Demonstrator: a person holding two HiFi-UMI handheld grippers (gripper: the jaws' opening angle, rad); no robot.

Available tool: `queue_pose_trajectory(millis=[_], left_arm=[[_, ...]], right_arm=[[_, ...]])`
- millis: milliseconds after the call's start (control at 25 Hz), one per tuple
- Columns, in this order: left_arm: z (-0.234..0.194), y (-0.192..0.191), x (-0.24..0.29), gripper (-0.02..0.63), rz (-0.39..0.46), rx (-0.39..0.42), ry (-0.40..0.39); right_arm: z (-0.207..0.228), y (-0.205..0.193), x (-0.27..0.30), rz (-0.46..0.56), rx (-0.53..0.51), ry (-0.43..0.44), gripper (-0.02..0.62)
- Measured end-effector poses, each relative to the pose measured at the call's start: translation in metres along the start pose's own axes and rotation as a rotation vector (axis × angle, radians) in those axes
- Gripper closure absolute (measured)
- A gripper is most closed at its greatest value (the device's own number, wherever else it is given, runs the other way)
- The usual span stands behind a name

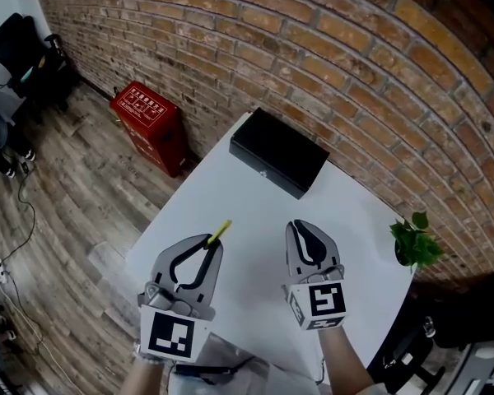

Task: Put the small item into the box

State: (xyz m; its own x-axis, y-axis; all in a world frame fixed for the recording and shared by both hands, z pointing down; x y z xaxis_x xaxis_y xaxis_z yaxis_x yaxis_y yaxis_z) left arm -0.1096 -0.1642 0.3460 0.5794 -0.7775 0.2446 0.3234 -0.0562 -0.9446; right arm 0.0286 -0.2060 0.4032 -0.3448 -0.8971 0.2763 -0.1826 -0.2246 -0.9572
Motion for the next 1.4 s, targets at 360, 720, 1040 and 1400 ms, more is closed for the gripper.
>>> queue_pose_trajectory(millis=[360,720,1040,1400], left_arm=[[-0.04,-0.032,0.041,0.545,-0.011,-0.032,-0.038],[-0.066,-0.059,0.066,0.545,-0.036,-0.054,-0.076],[-0.081,-0.071,0.081,0.545,-0.042,-0.069,-0.101],[-0.089,-0.079,0.087,0.545,-0.053,-0.066,-0.115]], right_arm=[[-0.009,-0.024,0.071,-0.07,0.027,-0.009,0.538],[-0.008,-0.051,0.132,-0.138,0.068,-0.077,0.538],[0.005,-0.075,0.171,-0.208,0.117,-0.137,0.483],[0.009,-0.095,0.202,-0.284,0.133,-0.184,0.482]])
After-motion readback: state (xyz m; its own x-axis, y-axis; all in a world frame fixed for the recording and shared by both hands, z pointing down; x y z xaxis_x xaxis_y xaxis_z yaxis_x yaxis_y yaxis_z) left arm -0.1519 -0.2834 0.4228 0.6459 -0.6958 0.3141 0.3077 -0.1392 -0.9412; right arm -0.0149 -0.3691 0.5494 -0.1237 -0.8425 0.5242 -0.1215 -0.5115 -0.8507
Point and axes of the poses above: the fingertips, and each gripper's own axes: x forward along the fingers, z to its right, y out of its top, the point moved 1 cm from there along -x, backward along the fingers, and after that the axes turned 3 degrees about -y, right-handed, at the moved point
